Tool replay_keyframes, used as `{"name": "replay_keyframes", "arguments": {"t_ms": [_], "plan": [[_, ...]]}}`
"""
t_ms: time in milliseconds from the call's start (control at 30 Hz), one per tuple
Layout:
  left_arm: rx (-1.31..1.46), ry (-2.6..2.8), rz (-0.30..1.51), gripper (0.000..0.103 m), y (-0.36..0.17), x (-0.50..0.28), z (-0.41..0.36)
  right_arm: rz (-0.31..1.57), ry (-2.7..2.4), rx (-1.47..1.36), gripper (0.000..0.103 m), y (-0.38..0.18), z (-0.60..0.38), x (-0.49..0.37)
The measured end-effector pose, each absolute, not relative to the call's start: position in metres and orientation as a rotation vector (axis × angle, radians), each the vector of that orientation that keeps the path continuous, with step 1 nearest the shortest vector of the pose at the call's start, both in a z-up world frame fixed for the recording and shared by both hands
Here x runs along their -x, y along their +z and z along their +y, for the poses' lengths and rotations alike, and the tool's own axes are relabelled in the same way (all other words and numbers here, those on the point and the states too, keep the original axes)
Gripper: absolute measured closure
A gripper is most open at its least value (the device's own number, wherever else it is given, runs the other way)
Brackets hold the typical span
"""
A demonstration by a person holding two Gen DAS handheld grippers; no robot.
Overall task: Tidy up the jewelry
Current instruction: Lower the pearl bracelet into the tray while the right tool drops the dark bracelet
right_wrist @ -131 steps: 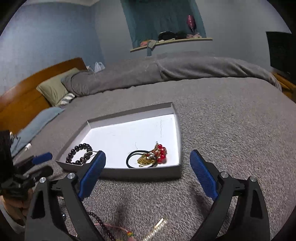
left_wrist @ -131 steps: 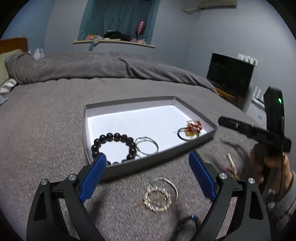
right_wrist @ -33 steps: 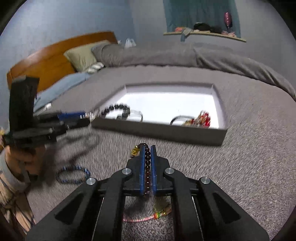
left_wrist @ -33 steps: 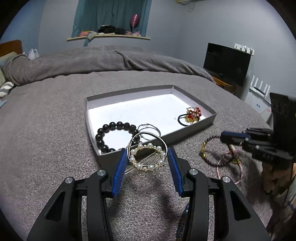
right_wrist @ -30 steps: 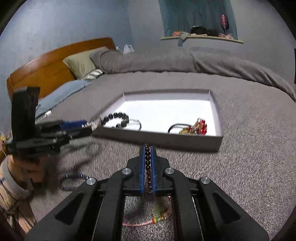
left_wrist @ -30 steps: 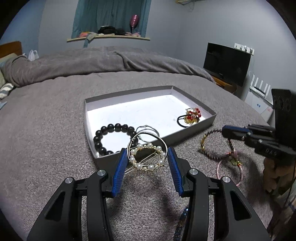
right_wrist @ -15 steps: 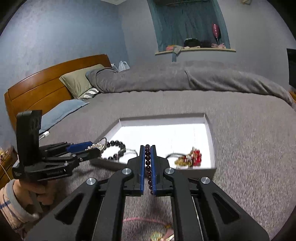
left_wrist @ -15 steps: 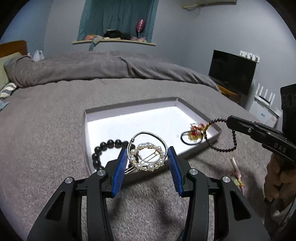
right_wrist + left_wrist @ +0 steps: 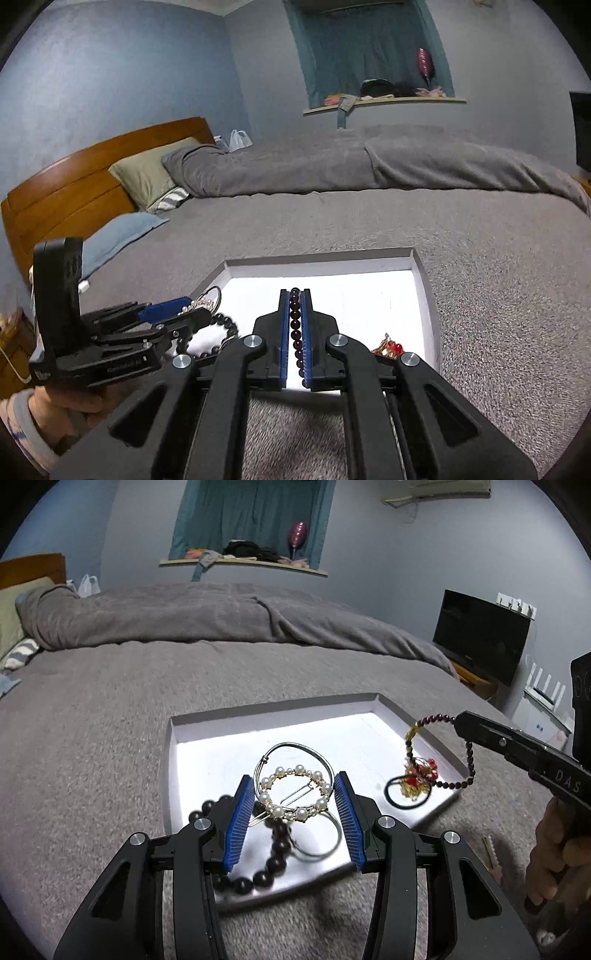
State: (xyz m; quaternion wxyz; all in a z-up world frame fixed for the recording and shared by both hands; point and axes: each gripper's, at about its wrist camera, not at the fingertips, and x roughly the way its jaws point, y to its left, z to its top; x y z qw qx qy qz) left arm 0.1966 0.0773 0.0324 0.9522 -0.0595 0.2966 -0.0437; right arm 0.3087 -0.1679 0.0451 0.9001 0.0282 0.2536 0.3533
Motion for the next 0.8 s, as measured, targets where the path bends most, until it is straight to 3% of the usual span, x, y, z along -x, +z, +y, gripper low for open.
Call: {"name": "replay_keyframes", "arguments": {"t_ms": [800], "plan": [[0.09, -0.074, 0.736, 0.057, 0.007, -0.241, 0.079, 0.649, 0.629, -0.081, 0.097, 0.003, -0.155, -0.353]]}}
